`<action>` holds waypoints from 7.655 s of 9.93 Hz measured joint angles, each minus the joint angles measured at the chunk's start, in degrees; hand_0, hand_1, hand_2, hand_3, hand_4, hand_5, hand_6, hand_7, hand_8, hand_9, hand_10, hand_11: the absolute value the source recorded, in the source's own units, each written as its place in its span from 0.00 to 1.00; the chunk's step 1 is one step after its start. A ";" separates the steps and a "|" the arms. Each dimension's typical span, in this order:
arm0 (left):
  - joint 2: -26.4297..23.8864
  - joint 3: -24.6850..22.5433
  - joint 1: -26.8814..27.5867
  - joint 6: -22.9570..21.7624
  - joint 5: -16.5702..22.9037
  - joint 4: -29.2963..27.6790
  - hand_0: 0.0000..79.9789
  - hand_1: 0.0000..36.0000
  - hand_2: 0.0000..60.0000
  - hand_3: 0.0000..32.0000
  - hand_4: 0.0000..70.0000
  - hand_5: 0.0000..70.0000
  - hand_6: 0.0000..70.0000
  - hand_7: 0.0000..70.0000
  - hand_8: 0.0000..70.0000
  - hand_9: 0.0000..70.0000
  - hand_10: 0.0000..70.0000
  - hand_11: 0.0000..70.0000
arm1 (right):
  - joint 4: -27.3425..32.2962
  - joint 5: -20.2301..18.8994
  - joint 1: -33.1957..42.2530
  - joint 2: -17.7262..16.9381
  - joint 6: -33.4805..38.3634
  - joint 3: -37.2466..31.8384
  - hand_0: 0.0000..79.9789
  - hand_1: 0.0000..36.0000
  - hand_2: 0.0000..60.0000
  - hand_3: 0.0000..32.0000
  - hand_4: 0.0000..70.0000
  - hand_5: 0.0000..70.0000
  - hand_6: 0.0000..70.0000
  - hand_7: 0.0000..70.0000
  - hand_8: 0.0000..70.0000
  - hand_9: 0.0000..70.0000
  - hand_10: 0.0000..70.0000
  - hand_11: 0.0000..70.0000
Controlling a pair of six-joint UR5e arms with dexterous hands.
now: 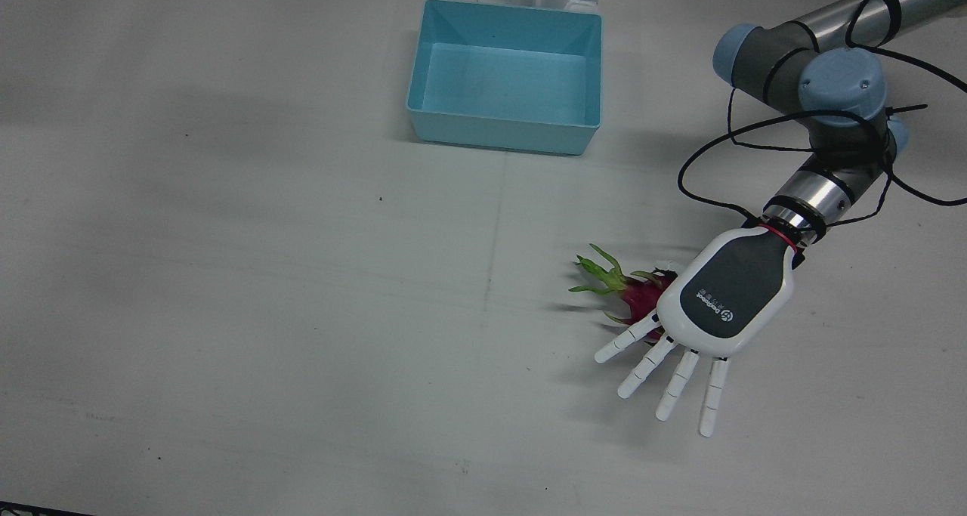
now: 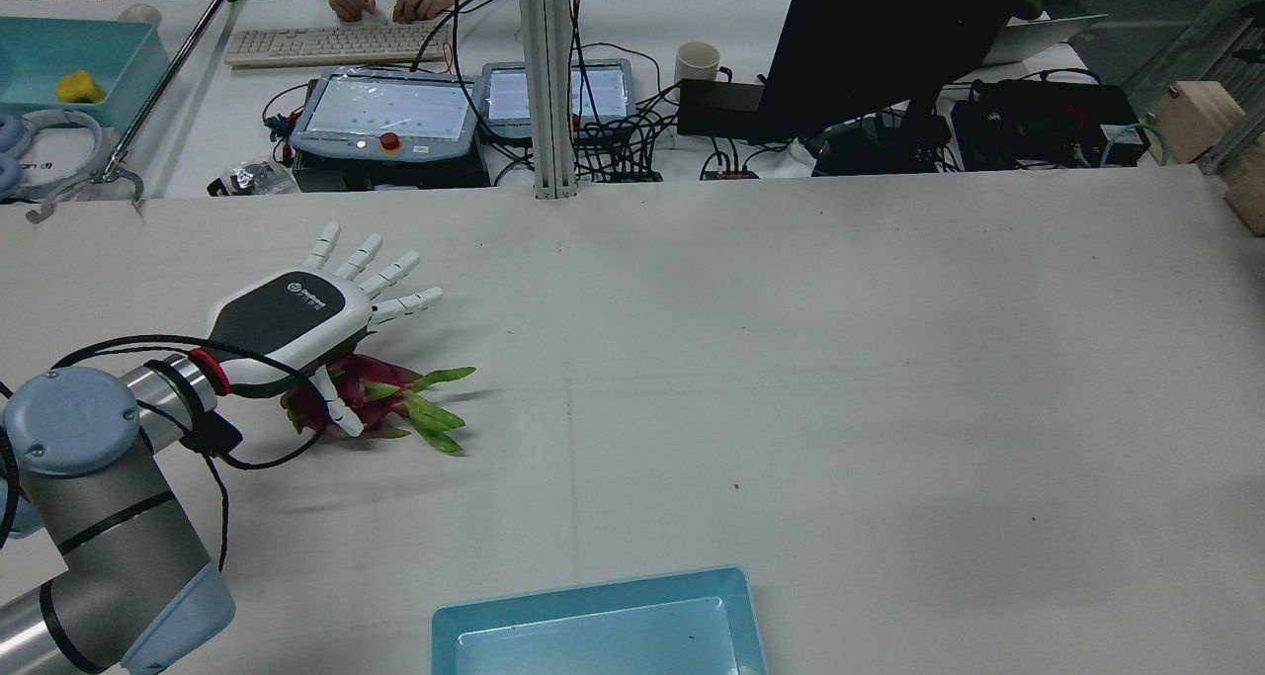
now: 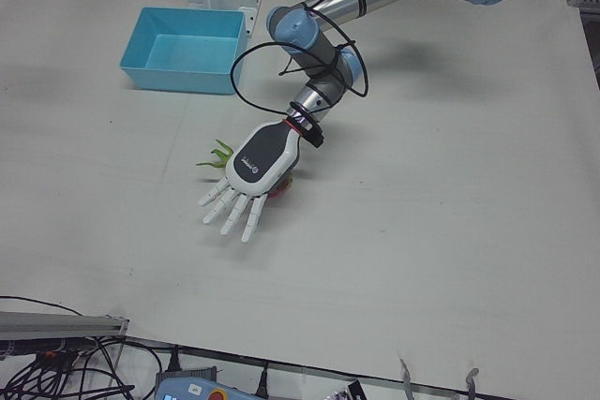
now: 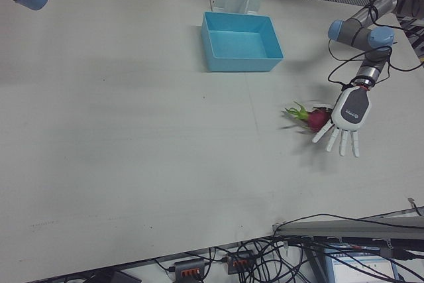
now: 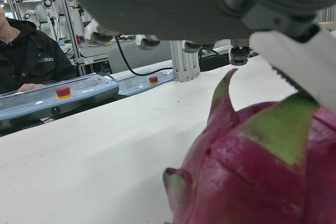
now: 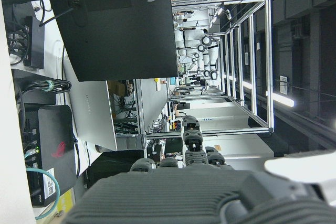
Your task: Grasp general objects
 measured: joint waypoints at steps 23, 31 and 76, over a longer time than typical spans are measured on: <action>-6.67 -2.59 2.86 9.08 -3.45 17.12 0.76 0.96 0.31 1.00 0.00 0.00 0.00 0.06 0.00 0.00 0.00 0.00 | -0.06 0.00 0.00 0.00 -0.09 0.18 0.00 0.00 0.00 0.00 0.00 0.00 0.00 0.00 0.00 0.00 0.00 0.00; -6.69 3.03 -0.70 9.27 -4.05 13.77 0.73 0.90 0.30 0.99 0.00 0.00 0.00 0.05 0.00 0.00 0.00 0.00 | -0.06 0.00 0.00 0.00 -0.17 0.27 0.00 0.00 0.00 0.00 0.00 0.00 0.00 0.00 0.00 0.00 0.00 0.00; -26.91 -12.49 17.91 -4.91 9.12 38.16 0.59 0.31 0.00 0.00 0.13 0.16 0.00 0.15 0.00 0.01 0.00 0.00 | -0.06 0.00 0.00 0.00 -0.15 0.35 0.00 0.00 0.00 0.00 0.00 0.00 0.00 0.00 0.00 0.00 0.00 0.00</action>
